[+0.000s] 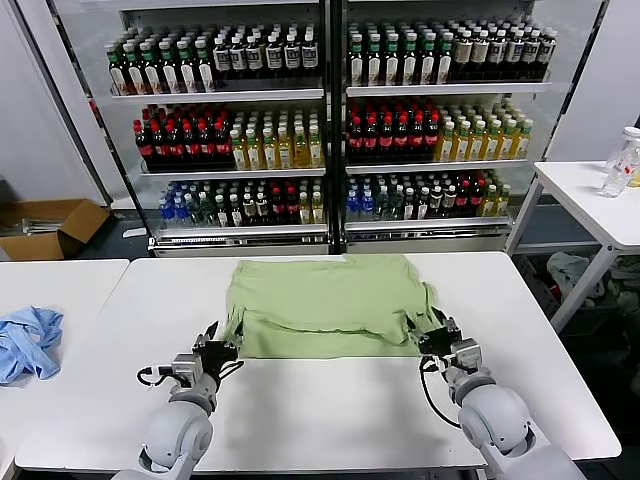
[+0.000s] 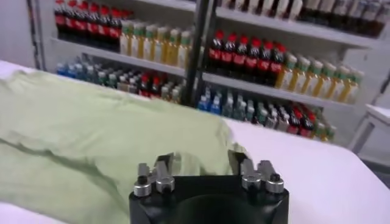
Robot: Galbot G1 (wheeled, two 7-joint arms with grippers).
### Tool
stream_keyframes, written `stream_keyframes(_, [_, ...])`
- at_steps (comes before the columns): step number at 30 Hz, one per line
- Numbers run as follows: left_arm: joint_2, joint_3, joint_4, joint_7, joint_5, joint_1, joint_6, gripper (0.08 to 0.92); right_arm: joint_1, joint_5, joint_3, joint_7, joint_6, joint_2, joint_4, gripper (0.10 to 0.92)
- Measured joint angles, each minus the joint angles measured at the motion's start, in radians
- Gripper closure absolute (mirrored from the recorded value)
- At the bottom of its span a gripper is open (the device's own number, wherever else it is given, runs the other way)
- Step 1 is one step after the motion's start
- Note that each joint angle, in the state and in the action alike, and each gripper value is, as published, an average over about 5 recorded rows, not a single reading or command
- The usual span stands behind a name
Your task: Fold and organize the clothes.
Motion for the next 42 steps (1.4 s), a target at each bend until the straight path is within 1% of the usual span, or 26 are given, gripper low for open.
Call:
stream_keyframes(2, [0.000, 0.006, 0.013, 0.002, 0.004, -0.005, 0.007, 0.386, 0.002, 0.014, -0.001, 0.004, -0.014, 0.004, -0.013, 0.215])
stream_keyframes(5, [0.003, 0.012, 0.024, 0.007, 0.009, -0.008, 0.017, 0.473, 0.003, 0.033, -0.006, 0.005, -0.027, 0.005, -0.029, 0.268])
stream_keyframes(11, [0.016, 0.014, 0.030, 0.017, 0.008, -0.005, 0.039, 0.628, -0.004, 0.059, -0.013, 0.000, -0.043, 0.006, -0.038, 0.424])
stream_keyframes(18, [0.035, 0.007, 0.012, 0.032, -0.020, 0.019, 0.072, 0.835, -0.029, 0.097, -0.008, -0.011, -0.048, -0.004, -0.023, 0.632])
stream_keyframes(21, [0.047, 0.001, -0.010, 0.035, -0.031, 0.044, 0.082, 0.893, -0.058, 0.115, 0.006, -0.015, -0.049, -0.014, 0.002, 0.719])
stream_keyframes(25, [0.067, -0.015, -0.062, 0.032, -0.042, 0.104, 0.092, 0.904, -0.127, 0.131, 0.041, -0.017, -0.049, -0.031, 0.058, 0.830])
stream_keyframes(27, [0.077, -0.027, -0.100, 0.028, -0.045, 0.149, 0.099, 0.904, -0.177, 0.134, 0.067, -0.019, -0.047, -0.038, 0.097, 0.866])
stream_keyframes(30, [0.089, -0.052, -0.171, 0.023, -0.045, 0.231, 0.109, 0.904, -0.270, 0.129, 0.115, -0.024, -0.042, -0.044, 0.165, 0.877])
stream_keyframes(35, [0.099, -0.099, -0.310, 0.020, -0.032, 0.393, 0.125, 0.902, -0.440, 0.095, 0.201, -0.035, -0.042, -0.040, 0.286, 0.874])
stream_keyframes(37, [0.103, -0.118, -0.365, 0.019, -0.024, 0.458, 0.132, 0.885, -0.501, 0.077, 0.234, -0.038, -0.044, -0.038, 0.333, 0.852])
stream_keyframes(40, [0.111, -0.148, -0.440, 0.015, -0.015, 0.538, 0.141, 0.835, -0.566, 0.058, 0.278, -0.036, -0.041, -0.040, 0.398, 0.777])
stream_keyframes(42, [0.119, -0.168, -0.482, 0.011, -0.012, 0.575, 0.145, 0.783, -0.589, 0.055, 0.300, -0.032, -0.035, -0.044, 0.432, 0.725])
